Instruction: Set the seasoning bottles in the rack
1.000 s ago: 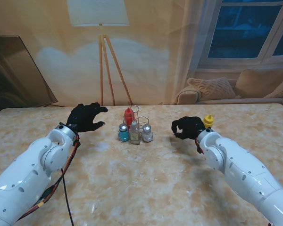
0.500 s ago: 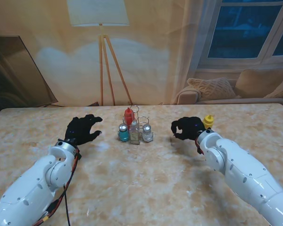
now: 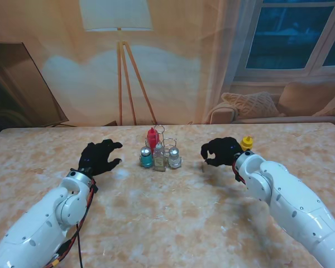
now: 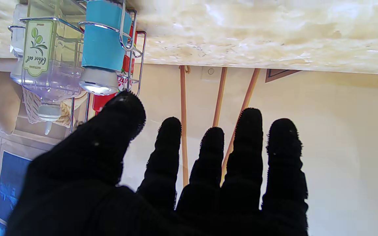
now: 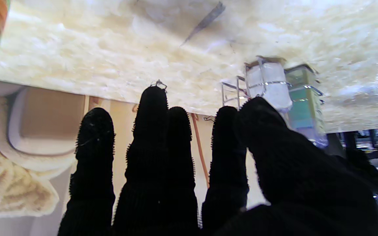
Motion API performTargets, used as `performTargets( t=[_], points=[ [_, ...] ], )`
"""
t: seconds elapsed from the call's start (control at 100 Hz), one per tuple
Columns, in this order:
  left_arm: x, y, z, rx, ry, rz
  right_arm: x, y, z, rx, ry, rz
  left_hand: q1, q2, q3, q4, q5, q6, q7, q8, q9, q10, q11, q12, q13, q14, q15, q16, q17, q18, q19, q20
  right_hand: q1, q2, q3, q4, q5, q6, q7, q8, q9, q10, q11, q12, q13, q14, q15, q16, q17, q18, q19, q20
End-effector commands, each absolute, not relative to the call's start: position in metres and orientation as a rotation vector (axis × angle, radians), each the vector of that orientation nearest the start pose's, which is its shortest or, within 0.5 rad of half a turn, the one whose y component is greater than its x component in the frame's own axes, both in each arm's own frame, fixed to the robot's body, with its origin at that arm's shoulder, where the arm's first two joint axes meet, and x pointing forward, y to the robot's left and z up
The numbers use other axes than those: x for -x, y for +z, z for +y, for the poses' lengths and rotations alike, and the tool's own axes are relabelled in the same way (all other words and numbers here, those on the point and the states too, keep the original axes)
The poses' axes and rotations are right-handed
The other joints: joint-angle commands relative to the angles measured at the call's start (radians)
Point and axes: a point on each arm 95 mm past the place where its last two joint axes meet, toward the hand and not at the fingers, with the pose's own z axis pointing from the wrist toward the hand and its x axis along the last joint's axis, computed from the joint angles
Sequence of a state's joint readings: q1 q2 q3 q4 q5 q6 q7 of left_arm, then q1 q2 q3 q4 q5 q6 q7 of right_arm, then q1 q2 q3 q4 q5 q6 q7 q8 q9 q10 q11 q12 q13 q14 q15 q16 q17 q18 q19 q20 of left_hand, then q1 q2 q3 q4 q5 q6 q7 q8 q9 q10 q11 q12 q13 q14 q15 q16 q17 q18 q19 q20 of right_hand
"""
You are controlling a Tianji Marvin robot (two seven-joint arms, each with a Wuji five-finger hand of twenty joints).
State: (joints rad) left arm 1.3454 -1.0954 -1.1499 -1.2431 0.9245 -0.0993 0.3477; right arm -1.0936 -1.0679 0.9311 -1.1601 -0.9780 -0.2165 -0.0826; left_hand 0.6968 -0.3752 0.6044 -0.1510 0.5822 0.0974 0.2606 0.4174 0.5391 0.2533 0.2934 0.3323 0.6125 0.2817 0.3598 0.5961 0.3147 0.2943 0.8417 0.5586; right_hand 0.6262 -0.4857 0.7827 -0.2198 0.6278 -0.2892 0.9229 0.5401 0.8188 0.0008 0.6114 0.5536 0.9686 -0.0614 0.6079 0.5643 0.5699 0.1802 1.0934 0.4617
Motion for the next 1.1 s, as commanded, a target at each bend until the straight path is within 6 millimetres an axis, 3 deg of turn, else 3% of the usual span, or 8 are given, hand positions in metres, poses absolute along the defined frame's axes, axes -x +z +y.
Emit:
performTargets(
  t=[0.0, 0.24, 0.51, 0.72, 0.76, 0.85, 0.92, 1.09],
  points=[
    [-0.459, -0.338, 0.045, 1.123, -1.546, 1.294, -0.507, -0.296, -0.005, -0.897, 1.466, 1.709, 0.016, 0.023, -0.018, 0.036, 0.01, 0.011, 0.0, 0.001, 0.011, -0.012, 0.005, 0.011, 0.005, 0.022, 0.009, 0.02, -0.016, 0.011, -0.003, 0.018, 0.003, -0.011, 0.002, 0.021, -0.031, -0.012, -0.009, -0.007, 0.006, -0.021, -0.019, -0.007, -0.001, -0.016, -0.017, -0.015, -0.015, -0.007, -0.012, -0.006],
    [-0.46, -0.339, 0.044, 1.131, -1.544, 1.303, -0.512, -0.255, -0.021, -0.808, 1.489, 1.664, 0.014, 0.018, -0.011, 0.036, 0.006, 0.01, -0.002, 0.0, 0.007, -0.017, 0.006, 0.01, 0.004, 0.022, 0.009, 0.02, -0.017, 0.009, -0.005, 0.017, 0.009, -0.02, 0.017, 0.015, 0.008, 0.033, -0.019, -0.076, 0.07, -0.017, -0.124, -0.098, 0.04, -0.023, -0.182, -0.108, 0.018, -0.105, -0.103, -0.095],
    [-0.459, -0.338, 0.045, 1.12, -1.545, 1.299, -0.513, -0.236, -0.041, -0.756, 1.488, 1.606, 0.014, 0.009, -0.002, 0.035, 0.006, 0.011, -0.002, 0.0, 0.006, -0.017, 0.008, 0.011, 0.004, 0.021, 0.01, 0.022, -0.017, 0.007, -0.006, 0.016, 0.002, -0.032, 0.017, 0.007, 0.009, 0.056, -0.042, -0.132, 0.083, -0.027, -0.18, -0.159, 0.024, -0.026, -0.269, -0.18, 0.007, -0.143, -0.154, -0.188],
    [-0.458, -0.338, 0.045, 1.118, -1.542, 1.304, -0.509, -0.233, -0.055, -0.728, 1.436, 1.603, 0.02, -0.005, 0.016, 0.035, 0.007, 0.008, -0.001, 0.0, 0.007, -0.02, 0.01, 0.011, 0.008, 0.016, 0.013, 0.024, -0.012, 0.004, -0.004, 0.015, -0.063, -0.027, 0.03, 0.012, -0.004, 0.08, -0.148, -0.118, 0.045, -0.032, -0.229, -0.198, -0.035, -0.021, -0.331, -0.246, -0.042, -0.124, -0.156, -0.237],
    [-0.458, -0.338, 0.045, 1.114, -1.541, 1.305, -0.509, -0.233, -0.057, -0.724, 1.424, 1.609, 0.018, -0.005, 0.019, 0.035, 0.006, 0.008, 0.0, 0.0, 0.005, -0.021, 0.01, 0.011, 0.007, 0.018, 0.013, 0.023, -0.012, 0.003, -0.005, 0.014, -0.087, -0.014, 0.034, 0.024, -0.002, 0.097, -0.211, -0.091, 0.03, -0.03, -0.239, -0.205, -0.055, -0.017, -0.341, -0.262, -0.058, -0.125, -0.157, -0.253],
    [-0.458, -0.337, 0.046, 1.116, -1.542, 1.304, -0.51, -0.233, -0.063, -0.722, 1.389, 1.63, 0.015, -0.012, 0.027, 0.034, 0.004, 0.009, 0.0, 0.0, 0.004, -0.022, 0.011, 0.011, 0.006, 0.016, 0.013, 0.024, -0.013, 0.003, -0.005, 0.013, -0.173, -0.003, 0.069, 0.107, -0.022, 0.136, -0.357, -0.045, -0.017, -0.022, -0.285, -0.232, -0.115, 0.0, -0.386, -0.3, -0.108, -0.112, -0.185, -0.277],
    [-0.458, -0.337, 0.046, 1.114, -1.54, 1.305, -0.512, -0.234, -0.067, -0.72, 1.353, 1.65, 0.023, -0.028, 0.039, 0.034, 0.005, -0.009, 0.002, 0.0, 0.006, -0.024, 0.013, 0.012, 0.007, 0.016, 0.014, 0.024, -0.014, -0.004, -0.008, 0.011, -0.21, -0.042, 0.094, 0.102, -0.08, 0.127, -0.416, -0.045, -0.05, -0.008, -0.316, -0.25, -0.163, 0.019, -0.412, -0.318, -0.148, -0.092, -0.195, -0.282],
    [-0.458, -0.337, 0.047, 1.095, -1.53, 1.316, -0.515, -0.239, -0.072, -0.712, 1.272, 1.698, 0.006, -0.085, 0.108, 0.025, -0.006, -0.017, 0.016, 0.001, 0.004, -0.045, 0.021, 0.013, 0.017, 0.005, 0.02, 0.027, -0.005, -0.014, -0.007, 0.002, -0.333, -0.116, 0.165, 0.072, -0.192, 0.137, -0.488, -0.069, -0.139, 0.056, -0.37, -0.283, -0.257, 0.135, -0.44, -0.333, -0.229, -0.017, -0.23, -0.292]
  ],
)
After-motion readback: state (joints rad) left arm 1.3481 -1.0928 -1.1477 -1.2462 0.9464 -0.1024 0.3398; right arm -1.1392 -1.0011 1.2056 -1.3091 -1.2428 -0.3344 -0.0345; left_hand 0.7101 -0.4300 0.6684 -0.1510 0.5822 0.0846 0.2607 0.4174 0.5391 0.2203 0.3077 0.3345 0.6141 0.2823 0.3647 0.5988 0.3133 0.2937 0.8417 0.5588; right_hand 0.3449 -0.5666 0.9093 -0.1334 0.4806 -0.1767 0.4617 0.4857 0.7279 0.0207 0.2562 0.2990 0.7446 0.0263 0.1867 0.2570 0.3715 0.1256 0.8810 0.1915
